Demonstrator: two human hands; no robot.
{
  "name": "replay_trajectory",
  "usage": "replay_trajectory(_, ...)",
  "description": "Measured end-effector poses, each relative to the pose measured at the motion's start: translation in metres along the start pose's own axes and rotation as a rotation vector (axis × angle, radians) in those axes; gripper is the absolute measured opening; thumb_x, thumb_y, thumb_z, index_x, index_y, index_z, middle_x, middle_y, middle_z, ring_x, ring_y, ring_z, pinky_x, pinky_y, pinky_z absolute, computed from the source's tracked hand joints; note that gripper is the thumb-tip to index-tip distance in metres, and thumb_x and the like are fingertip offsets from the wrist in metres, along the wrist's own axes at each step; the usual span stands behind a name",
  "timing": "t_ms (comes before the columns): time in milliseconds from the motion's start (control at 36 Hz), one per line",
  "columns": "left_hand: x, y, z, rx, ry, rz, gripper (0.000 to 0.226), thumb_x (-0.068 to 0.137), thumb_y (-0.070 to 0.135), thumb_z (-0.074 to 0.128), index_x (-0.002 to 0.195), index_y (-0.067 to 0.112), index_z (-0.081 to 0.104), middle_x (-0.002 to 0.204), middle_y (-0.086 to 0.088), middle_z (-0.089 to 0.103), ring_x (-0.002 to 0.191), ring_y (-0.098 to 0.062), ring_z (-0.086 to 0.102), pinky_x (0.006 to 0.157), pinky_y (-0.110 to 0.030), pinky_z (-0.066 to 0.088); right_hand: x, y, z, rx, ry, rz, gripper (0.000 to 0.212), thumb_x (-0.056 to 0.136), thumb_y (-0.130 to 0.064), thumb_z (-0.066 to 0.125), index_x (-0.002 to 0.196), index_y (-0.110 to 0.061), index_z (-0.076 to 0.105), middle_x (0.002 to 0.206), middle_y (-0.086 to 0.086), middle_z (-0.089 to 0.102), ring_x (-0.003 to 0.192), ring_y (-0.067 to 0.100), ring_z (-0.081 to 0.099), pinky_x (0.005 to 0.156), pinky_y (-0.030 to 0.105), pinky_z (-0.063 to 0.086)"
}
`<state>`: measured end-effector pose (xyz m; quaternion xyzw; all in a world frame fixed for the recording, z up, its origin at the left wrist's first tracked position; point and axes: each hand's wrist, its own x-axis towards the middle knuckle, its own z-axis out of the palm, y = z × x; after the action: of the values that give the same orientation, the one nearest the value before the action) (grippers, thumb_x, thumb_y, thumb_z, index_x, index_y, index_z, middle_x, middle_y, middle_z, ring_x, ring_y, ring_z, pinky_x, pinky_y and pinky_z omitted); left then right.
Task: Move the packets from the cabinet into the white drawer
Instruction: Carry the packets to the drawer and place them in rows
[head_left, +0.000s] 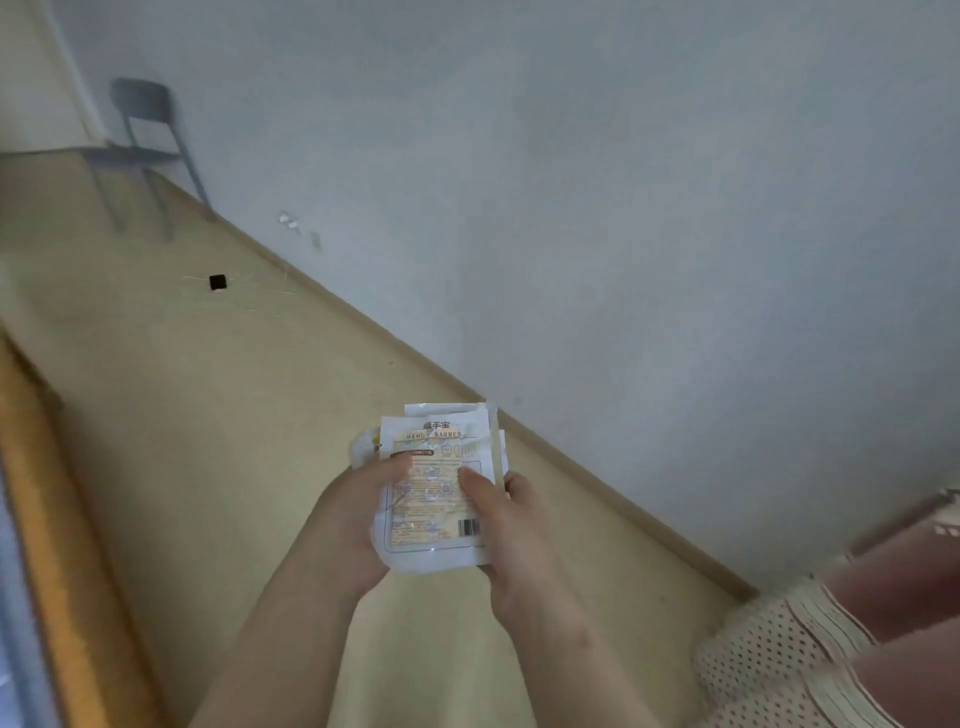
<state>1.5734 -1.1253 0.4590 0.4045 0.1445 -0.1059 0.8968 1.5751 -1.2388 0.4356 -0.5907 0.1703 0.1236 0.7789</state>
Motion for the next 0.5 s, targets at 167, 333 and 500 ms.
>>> replay_trajectory(167,0.093,0.064,-0.041,0.005,0.087,0.035,0.018,0.093,0.003,0.047,0.093,0.011,0.063,0.075,-0.011,0.073,0.063,-0.024,0.071,0.048,-0.034,0.056,0.096,-0.02,0.072,-0.066,-0.067,0.02,0.016,0.09,-0.015,0.058,0.105,-0.009,0.057,0.092,0.005,0.07,0.076,0.018,0.066,0.068,0.03,0.053)
replay_trajectory(333,0.174,0.152,-0.083,0.098,0.203,0.109,0.017,0.09,0.002,0.055,0.103,0.005,0.065,0.091,-0.015,0.073,0.078,-0.029,0.072,0.06,-0.038,0.058,0.186,-0.054,0.169,-0.117,-0.117,0.047,0.014,0.09,-0.014,0.059,0.103,-0.009,0.058,0.101,0.011,0.07,0.091,0.029,0.067,0.084,0.041,0.053)
replay_trajectory(500,0.235,0.227,-0.129,0.105,0.35,0.171,0.019,0.088,0.003,0.059,0.105,0.008,0.065,0.095,-0.014,0.073,0.084,-0.03,0.071,0.066,-0.04,0.058,0.26,-0.07,0.255,-0.114,-0.212,0.094,0.019,0.09,-0.017,0.059,0.107,-0.009,0.058,0.1,0.01,0.071,0.089,0.026,0.068,0.079,0.038,0.055)
